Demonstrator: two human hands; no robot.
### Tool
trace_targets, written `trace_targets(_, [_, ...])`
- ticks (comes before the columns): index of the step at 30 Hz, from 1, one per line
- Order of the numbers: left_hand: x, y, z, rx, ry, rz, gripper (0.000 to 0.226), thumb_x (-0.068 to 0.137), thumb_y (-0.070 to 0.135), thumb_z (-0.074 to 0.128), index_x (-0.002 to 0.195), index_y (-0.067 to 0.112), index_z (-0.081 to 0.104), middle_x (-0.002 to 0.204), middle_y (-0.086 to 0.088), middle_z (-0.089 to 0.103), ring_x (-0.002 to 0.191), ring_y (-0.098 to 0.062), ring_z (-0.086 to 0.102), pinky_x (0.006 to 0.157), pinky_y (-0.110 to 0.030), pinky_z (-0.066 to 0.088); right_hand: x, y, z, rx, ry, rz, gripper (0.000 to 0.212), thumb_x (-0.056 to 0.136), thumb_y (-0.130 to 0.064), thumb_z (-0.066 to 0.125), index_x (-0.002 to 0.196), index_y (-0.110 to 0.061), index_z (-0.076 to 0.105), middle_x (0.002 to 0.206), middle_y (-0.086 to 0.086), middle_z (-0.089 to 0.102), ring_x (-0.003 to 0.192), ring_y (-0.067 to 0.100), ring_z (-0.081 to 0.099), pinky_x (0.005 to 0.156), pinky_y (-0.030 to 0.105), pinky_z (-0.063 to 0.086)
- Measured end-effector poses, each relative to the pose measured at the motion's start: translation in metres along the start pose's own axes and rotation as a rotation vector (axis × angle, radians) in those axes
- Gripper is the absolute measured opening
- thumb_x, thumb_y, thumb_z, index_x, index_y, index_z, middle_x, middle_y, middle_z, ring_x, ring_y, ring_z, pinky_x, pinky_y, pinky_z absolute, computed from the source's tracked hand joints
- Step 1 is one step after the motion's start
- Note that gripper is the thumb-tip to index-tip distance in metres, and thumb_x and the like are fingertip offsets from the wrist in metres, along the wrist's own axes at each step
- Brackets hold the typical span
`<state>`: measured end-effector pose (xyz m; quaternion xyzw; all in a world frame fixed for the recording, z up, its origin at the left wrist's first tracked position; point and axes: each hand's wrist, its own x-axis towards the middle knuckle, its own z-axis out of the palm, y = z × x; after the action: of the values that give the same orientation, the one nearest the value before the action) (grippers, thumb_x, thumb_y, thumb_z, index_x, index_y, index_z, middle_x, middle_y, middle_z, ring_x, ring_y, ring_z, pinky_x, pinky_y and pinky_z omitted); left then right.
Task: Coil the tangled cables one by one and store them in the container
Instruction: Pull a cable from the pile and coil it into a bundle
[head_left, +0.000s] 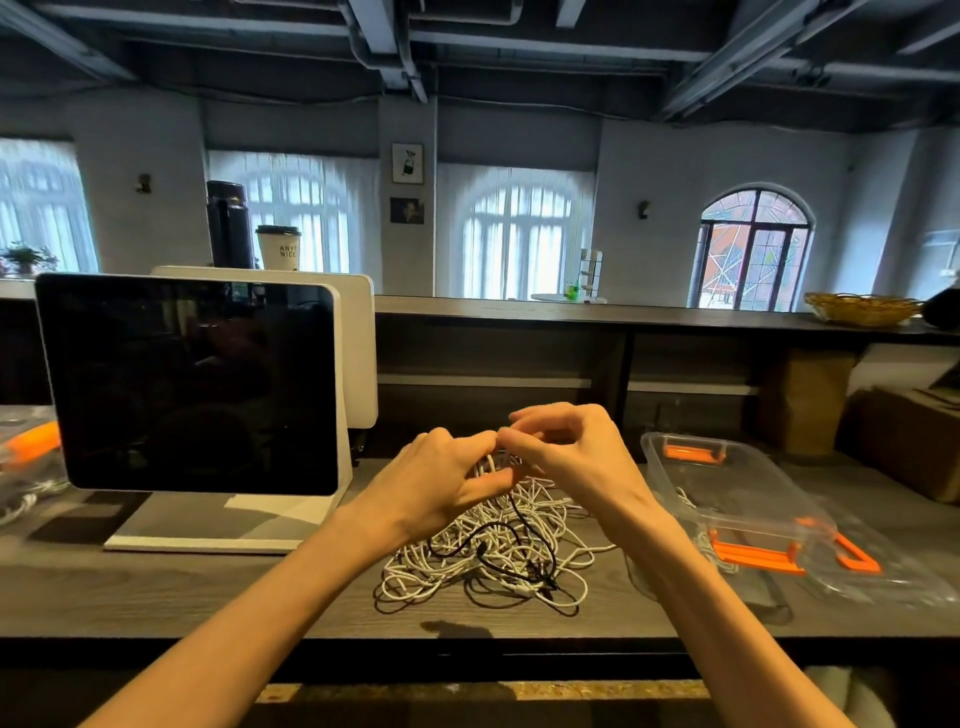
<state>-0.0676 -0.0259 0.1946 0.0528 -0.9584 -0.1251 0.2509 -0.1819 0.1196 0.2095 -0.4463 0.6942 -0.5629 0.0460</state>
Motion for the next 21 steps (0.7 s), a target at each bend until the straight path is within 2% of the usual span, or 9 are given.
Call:
trace_targets(4, [0.002, 0.002, 0.005, 0.008, -0.181, -0.131, 0.016, 0.097, 0.041, 0.060, 0.085, 0.031, 0.056, 0.081, 0.004, 0.062, 0.064, -0.006, 0.053, 0.057, -0.024, 0.038, 0.000, -0.003, 0.004, -0.028, 0.064, -0.186, 0.011, 0.099, -0.024, 0.066, 0.093, -0.016, 0.070, 0.091, -0.009, 0.076, 0.087, 0.007, 0.071, 0.077, 0.028, 0.060])
trace_targets(7, [0.002, -0.006, 0.013, -0.004, -0.233, -0.259, 0.009, 0.097, 0.030, 0.063, 0.088, 0.029, 0.059, 0.089, 0.006, 0.062, 0.074, -0.007, 0.057, 0.062, -0.025, 0.041, -0.002, -0.008, 0.005, -0.006, 0.057, -0.306, 0.009, 0.099, -0.022, 0.065, 0.095, -0.016, 0.070, 0.092, -0.008, 0.076, 0.087, 0.011, 0.071, 0.077, 0.032, 0.061])
trace_targets(8, [0.001, -0.007, 0.012, -0.105, -0.236, -0.279, 0.011, 0.097, 0.029, 0.065, 0.087, 0.028, 0.062, 0.085, 0.007, 0.063, 0.073, -0.007, 0.058, 0.062, -0.024, 0.042, -0.002, -0.009, 0.006, 0.025, 0.029, -0.313, 0.009, 0.099, -0.021, 0.066, 0.097, -0.014, 0.071, 0.093, -0.007, 0.076, 0.086, 0.012, 0.071, 0.075, 0.031, 0.061])
trace_targets(10, [-0.002, -0.005, 0.010, -0.470, -0.220, -0.318, 0.017, 0.099, 0.026, 0.063, 0.085, 0.024, 0.071, 0.077, 0.000, 0.067, 0.065, -0.010, 0.058, 0.057, -0.023, 0.041, -0.004, -0.009, 0.004, 0.091, -0.052, -0.290, 0.011, 0.099, -0.020, 0.066, 0.099, -0.009, 0.071, 0.096, -0.002, 0.078, 0.087, 0.014, 0.073, 0.075, 0.028, 0.060])
trace_targets(12, [-0.004, -0.006, 0.011, -0.867, -0.093, -0.389, 0.018, 0.102, 0.027, 0.057, 0.097, 0.031, 0.075, 0.084, -0.012, 0.070, 0.065, -0.018, 0.054, 0.051, -0.025, 0.037, -0.005, -0.006, 0.003, 0.103, -0.120, -0.295, 0.012, 0.099, -0.018, 0.066, 0.102, -0.007, 0.069, 0.097, 0.002, 0.078, 0.089, 0.017, 0.075, 0.078, 0.032, 0.062])
trace_targets(14, [-0.004, -0.010, 0.012, -1.187, -0.021, -0.466, 0.021, 0.103, 0.023, 0.054, 0.110, 0.029, 0.072, 0.083, -0.012, 0.065, 0.059, -0.012, 0.050, 0.046, -0.017, 0.031, -0.009, -0.002, 0.004, 0.088, -0.129, -0.307, 0.011, 0.100, -0.019, 0.066, 0.103, -0.008, 0.069, 0.097, 0.004, 0.077, 0.092, 0.019, 0.075, 0.082, 0.040, 0.063])
trace_targets(16, [-0.003, -0.010, 0.008, -1.401, -0.019, -0.491, 0.018, 0.099, 0.016, 0.058, 0.114, 0.017, 0.067, 0.073, -0.004, 0.054, 0.051, -0.005, 0.042, 0.045, -0.016, 0.022, -0.013, 0.003, 0.008, 0.117, -0.085, -0.305, 0.010, 0.100, -0.019, 0.066, 0.103, -0.011, 0.069, 0.100, 0.002, 0.075, 0.096, 0.020, 0.074, 0.086, 0.046, 0.062])
trace_targets(18, [-0.001, -0.006, 0.003, -1.591, -0.015, -0.487, 0.018, 0.090, 0.015, 0.061, 0.108, 0.015, 0.063, 0.072, -0.002, 0.049, 0.050, -0.006, 0.036, 0.046, -0.016, 0.021, -0.014, 0.008, 0.009, 0.133, -0.036, -0.320, 0.008, 0.099, -0.019, 0.066, 0.103, -0.013, 0.070, 0.105, -0.002, 0.072, 0.100, 0.021, 0.072, 0.087, 0.050, 0.060])
trace_targets(21, [0.004, 0.004, 0.002, -1.686, 0.012, -0.470, 0.020, 0.093, 0.029, 0.061, 0.105, 0.013, 0.063, 0.075, -0.004, 0.049, 0.049, -0.007, 0.032, 0.048, -0.018, 0.021, -0.016, 0.011, 0.009, 0.134, -0.057, -0.334, 0.010, 0.099, -0.019, 0.067, 0.106, -0.012, 0.071, 0.108, -0.003, 0.072, 0.104, 0.021, 0.071, 0.090, 0.048, 0.060])
